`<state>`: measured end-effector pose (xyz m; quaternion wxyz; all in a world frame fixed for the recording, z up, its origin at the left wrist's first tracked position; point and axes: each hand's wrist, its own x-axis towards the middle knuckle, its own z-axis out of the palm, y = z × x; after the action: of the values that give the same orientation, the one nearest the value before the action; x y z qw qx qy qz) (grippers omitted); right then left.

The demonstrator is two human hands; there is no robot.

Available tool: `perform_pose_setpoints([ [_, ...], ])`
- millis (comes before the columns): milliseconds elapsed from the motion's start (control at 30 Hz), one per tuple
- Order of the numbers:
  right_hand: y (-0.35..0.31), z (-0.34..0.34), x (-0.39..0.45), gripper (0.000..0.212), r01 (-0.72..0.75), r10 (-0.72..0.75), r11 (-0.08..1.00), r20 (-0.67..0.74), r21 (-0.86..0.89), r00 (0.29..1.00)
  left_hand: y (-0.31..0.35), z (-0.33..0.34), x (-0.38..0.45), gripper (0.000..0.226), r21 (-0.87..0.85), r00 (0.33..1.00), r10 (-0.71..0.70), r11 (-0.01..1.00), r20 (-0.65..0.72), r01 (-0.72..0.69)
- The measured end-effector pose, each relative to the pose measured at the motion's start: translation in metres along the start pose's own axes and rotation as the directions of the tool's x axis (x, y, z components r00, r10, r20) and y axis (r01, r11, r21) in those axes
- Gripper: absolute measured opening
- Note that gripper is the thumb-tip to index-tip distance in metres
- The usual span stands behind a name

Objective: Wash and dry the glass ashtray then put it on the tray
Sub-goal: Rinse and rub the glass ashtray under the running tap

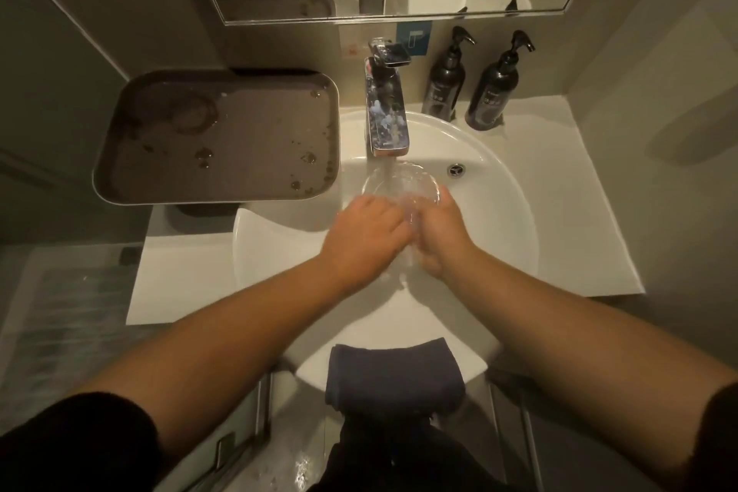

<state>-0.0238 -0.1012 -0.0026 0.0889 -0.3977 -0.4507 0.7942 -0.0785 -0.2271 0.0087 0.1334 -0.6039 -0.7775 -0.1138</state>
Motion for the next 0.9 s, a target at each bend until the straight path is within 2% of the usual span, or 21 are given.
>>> perform_pose_setpoints([
  [67,0.003,0.004,-0.003,0.027,-0.019,0.020,1.000,0.041,-0.021,0.999,0.019,0.006,0.000,0.011,-0.112,0.986,-0.138,0.983,0.088,0.148],
  [133,-0.004,0.004,0.001,0.030,-0.021,0.030,0.994,0.093,-0.103,0.995,0.015,0.009,-0.010,0.011,-0.155,0.981,-0.162,0.972,0.110,0.177],
  [267,-0.024,-0.004,0.013,0.045,-0.035,0.093,0.943,0.163,-0.331,0.982,-0.030,0.004,-0.031,0.022,0.098,0.995,0.053,0.993,0.085,-0.061],
  [367,-0.025,-0.003,0.014,0.045,-0.015,0.074,0.937,0.157,-0.350,0.985,-0.045,-0.007,-0.024,0.021,0.176,0.985,0.122,0.974,0.120,-0.142],
  [433,-0.015,0.003,0.010,0.047,0.027,-0.006,0.970,0.088,-0.242,0.996,-0.029,-0.010,-0.011,0.015,0.138,0.995,0.034,0.989,0.095,-0.047],
  [500,-0.004,0.008,0.005,0.050,0.064,-0.055,0.984,0.056,-0.166,0.997,0.003,-0.006,-0.003,0.006,-0.087,0.980,-0.185,0.978,0.078,0.191],
  [567,-0.002,0.009,0.005,0.046,0.080,-0.065,0.976,0.081,-0.200,0.995,0.021,0.005,-0.006,0.006,-0.245,0.936,-0.338,0.904,0.097,0.352],
  [633,-0.011,0.002,0.009,0.047,0.063,-0.028,0.955,0.121,-0.289,0.992,0.010,0.013,-0.022,0.015,-0.223,0.969,-0.232,0.943,0.088,0.246],
  [733,-0.023,-0.010,0.016,0.052,-0.035,0.106,0.937,0.185,-0.349,0.977,-0.032,0.010,-0.035,0.017,0.045,0.999,0.012,0.999,0.044,-0.014],
  [800,-0.024,-0.010,0.017,0.053,-0.067,0.151,0.930,0.210,-0.362,0.966,-0.042,0.006,-0.028,0.012,0.144,0.999,0.044,0.988,0.029,-0.048],
  [900,-0.028,-0.009,0.019,0.050,-0.057,0.132,0.937,0.196,-0.345,0.972,-0.030,0.005,-0.021,0.014,0.090,0.995,0.054,0.994,0.081,-0.061],
])
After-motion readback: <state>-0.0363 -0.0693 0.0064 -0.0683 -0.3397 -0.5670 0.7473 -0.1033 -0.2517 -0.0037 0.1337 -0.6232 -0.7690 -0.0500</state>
